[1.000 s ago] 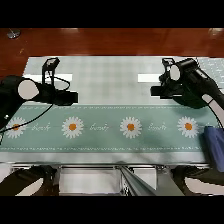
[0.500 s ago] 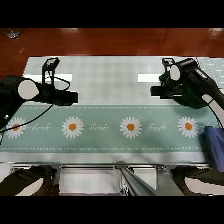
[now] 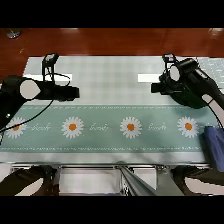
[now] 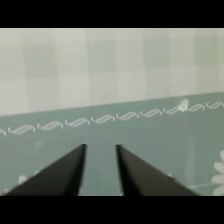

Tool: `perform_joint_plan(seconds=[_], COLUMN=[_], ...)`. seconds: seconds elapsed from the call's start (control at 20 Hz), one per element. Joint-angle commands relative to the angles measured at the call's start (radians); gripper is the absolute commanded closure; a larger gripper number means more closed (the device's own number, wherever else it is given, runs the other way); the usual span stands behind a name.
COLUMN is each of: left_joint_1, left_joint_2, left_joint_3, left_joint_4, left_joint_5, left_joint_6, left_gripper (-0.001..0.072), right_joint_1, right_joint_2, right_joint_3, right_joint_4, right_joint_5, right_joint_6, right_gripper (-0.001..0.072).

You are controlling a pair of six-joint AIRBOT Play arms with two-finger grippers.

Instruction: Fold the shirts.

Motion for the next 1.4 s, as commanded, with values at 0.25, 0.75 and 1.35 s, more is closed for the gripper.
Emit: perform_joint_plan(seconds=[0.25,0.75,1.35], left_joint_1=[0.101,0.161,0.244], left_joint_2=[-0.064,-0.148,0.342], left_joint_3=[0.0,0.001,0.108], left_joint_4=[0.172,0.058,0.002], left_joint_5=[0.267,0.192,-0.246], left_joint_6=[-0.002,-0.002,0.221], left_gripper=[0.0005,0.0004,0.0005], right_joint_1=[-0.189,-0.581,-0.58], right_joint_2=[-0.074,-0.337,0.145], right_joint_3=[0.07,0.218,0.422], right_joint_4=[-0.511,0.258,0.823], right_joint_5=[-0.32,-0.039,0.011], right_joint_6=[0.147,-0.13,-0.435], right_gripper=[0.0089,0.0098,0.0682])
